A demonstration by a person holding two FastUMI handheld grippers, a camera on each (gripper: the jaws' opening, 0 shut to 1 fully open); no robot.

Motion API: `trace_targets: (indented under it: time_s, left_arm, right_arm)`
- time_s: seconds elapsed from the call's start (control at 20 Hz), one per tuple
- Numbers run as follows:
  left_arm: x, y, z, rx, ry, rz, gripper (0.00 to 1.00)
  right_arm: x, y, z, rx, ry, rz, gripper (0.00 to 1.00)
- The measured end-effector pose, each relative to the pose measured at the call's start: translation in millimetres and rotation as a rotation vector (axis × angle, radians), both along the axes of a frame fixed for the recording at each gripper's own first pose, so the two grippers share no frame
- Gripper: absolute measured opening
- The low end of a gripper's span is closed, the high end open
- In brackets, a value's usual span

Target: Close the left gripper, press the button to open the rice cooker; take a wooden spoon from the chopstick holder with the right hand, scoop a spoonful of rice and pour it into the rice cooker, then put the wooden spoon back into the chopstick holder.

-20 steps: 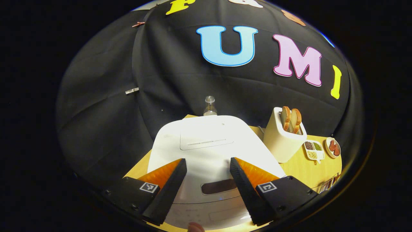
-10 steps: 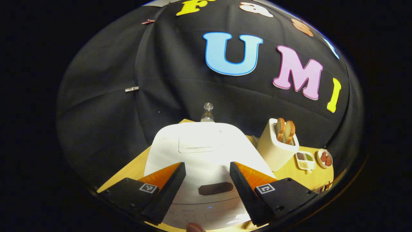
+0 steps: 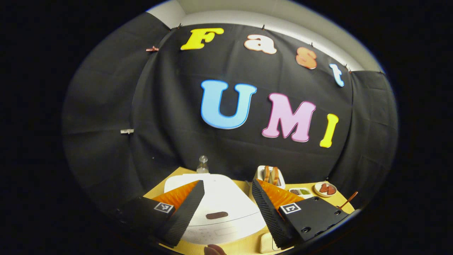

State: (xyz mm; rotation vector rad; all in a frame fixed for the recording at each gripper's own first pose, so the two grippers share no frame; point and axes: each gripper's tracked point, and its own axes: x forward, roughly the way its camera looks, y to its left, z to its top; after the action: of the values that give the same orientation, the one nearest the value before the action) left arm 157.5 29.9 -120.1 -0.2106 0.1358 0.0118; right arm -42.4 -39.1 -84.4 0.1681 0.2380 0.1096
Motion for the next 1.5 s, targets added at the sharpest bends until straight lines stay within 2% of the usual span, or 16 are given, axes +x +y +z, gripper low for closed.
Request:
trace_targets:
  time_s: [0.2,0.55,1.0,1.2,1.5]
  left_arm:
    - [-43,8,43,0.048,-0.081,-0.013,0.94]
    - [-120,24,94,0.070,-0.182,-0.040,0.94]
    - [-179,41,109,0.106,-0.194,-0.037,0.94]
    - [-197,43,109,0.118,-0.193,-0.042,0.94]
    - [-219,46,100,0.119,-0.193,-0.040,0.94]
  right_arm:
    - [2,7,7,-0.081,-0.040,0.007,0.98]
    - [12,12,36,-0.104,-0.152,-0.050,0.98]
    - [8,24,75,-0.120,-0.253,-0.093,0.98]
    - [-2,27,84,-0.191,-0.289,-0.104,0.98]
    - [-21,42,81,-0.220,-0.285,-0.089,0.97]
